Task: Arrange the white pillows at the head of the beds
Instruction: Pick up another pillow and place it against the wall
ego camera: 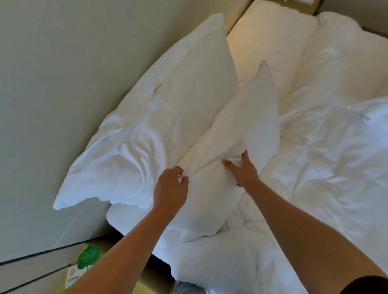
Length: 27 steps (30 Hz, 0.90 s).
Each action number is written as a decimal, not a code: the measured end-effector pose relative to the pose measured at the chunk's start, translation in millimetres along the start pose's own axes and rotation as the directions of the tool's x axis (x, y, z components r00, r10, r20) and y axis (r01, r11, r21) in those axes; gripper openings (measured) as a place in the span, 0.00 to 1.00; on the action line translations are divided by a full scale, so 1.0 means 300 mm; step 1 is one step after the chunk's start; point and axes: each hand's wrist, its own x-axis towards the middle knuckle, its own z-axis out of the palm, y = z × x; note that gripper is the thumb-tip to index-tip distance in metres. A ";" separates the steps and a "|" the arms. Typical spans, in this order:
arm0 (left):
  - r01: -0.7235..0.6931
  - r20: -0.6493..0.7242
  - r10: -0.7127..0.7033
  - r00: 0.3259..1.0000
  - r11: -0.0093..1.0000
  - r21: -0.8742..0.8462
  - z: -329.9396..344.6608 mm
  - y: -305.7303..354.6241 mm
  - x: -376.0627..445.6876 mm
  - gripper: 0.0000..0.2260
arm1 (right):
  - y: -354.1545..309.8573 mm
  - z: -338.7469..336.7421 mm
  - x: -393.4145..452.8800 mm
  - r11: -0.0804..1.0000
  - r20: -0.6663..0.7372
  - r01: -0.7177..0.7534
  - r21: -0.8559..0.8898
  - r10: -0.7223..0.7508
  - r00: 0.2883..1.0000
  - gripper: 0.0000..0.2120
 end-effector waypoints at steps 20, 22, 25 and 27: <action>-0.066 0.117 0.056 0.992 0.994 0.082 -0.085 0.113 -0.320 0.24 | 0.395 -0.031 -0.739 0.974 0.172 0.097 -0.204 -0.062 0.983 0.26; -0.105 0.162 0.095 0.982 0.993 0.054 -0.029 0.153 -0.419 0.22 | 0.519 -0.094 -0.830 0.984 0.131 0.067 -0.163 -0.045 0.990 0.25; -0.195 0.279 0.180 0.943 0.980 0.028 0.103 0.240 -0.622 0.17 | 0.748 -0.201 -0.994 0.998 0.031 0.016 -0.061 -0.014 0.999 0.22; -0.225 0.384 0.207 0.900 0.974 0.002 0.221 0.309 -0.796 0.14 | 0.932 -0.267 -1.124 0.999 -0.065 -0.030 0.027 0.031 0.997 0.20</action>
